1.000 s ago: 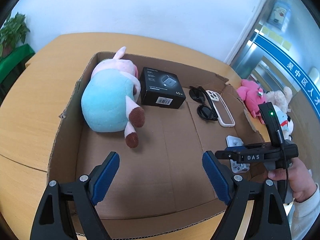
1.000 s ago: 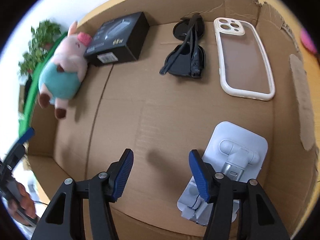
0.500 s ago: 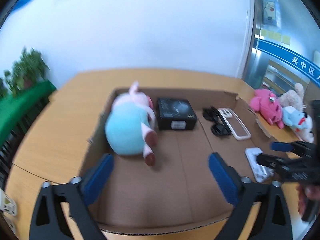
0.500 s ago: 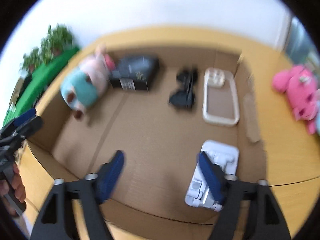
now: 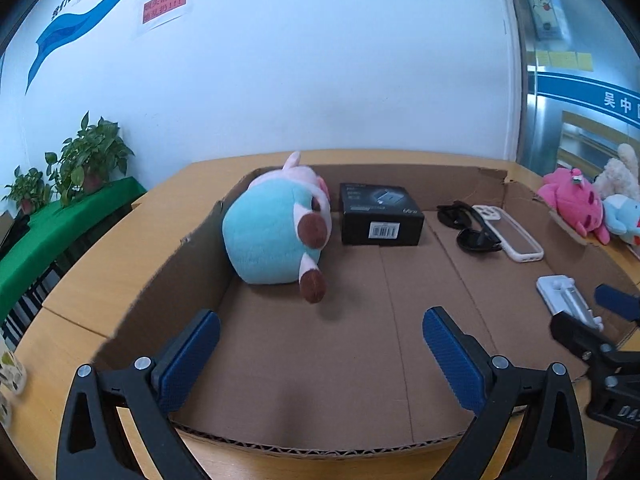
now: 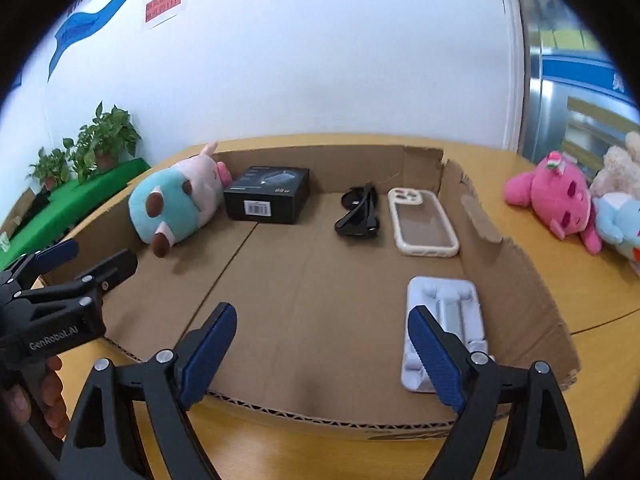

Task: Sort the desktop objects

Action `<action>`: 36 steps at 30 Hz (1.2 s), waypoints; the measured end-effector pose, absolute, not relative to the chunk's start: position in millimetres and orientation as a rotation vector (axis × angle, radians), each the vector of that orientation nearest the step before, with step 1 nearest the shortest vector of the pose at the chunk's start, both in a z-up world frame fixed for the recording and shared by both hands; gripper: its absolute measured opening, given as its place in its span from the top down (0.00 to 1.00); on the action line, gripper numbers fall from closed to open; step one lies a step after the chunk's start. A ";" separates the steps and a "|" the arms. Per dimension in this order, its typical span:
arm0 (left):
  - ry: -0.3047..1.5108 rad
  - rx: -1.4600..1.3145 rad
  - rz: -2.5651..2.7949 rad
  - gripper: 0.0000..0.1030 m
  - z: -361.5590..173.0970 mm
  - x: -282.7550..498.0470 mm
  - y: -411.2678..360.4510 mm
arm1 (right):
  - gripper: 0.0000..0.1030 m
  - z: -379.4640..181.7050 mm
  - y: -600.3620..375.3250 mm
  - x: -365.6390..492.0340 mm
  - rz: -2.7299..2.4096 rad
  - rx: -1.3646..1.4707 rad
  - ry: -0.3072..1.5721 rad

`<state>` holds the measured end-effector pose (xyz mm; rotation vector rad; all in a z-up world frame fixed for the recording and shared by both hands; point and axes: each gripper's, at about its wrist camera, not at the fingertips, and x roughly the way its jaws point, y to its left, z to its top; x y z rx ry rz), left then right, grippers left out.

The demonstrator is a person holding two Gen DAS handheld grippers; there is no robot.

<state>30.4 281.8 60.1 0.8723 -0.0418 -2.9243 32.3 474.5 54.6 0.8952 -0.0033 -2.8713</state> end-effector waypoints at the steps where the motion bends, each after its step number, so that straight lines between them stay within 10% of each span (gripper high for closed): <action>1: -0.036 0.874 -2.916 0.00 56.2 28.6 282.0 | 0.10 53.9 474.9 32.7 -2.878 0.870 -0.001; 36: -0.051 0.786 -2.913 0.00 53.0 31.2 284.3 | 0.01 47.8 475.5 39.6 -2.925 0.759 -0.003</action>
